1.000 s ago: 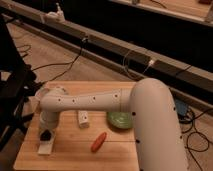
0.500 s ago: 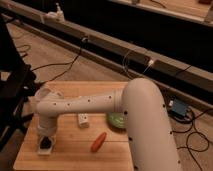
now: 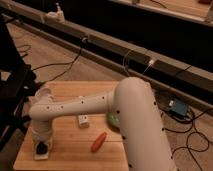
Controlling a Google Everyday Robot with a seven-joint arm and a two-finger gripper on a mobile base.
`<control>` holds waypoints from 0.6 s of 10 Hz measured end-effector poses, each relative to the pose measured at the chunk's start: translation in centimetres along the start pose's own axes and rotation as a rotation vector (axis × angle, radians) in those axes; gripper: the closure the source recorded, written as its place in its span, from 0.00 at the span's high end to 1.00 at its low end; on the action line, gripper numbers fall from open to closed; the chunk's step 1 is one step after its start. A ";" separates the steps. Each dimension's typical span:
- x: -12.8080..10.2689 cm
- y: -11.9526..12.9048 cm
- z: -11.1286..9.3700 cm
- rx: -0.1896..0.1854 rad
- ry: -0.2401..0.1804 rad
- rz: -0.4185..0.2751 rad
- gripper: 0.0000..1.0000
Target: Place the eraser on the white sponge
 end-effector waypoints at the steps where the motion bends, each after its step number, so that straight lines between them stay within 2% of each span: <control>1: 0.0 -0.2 0.0 -0.001 0.000 0.001 0.79; 6: 0.3 -0.3 -0.5 -0.008 0.016 0.010 0.80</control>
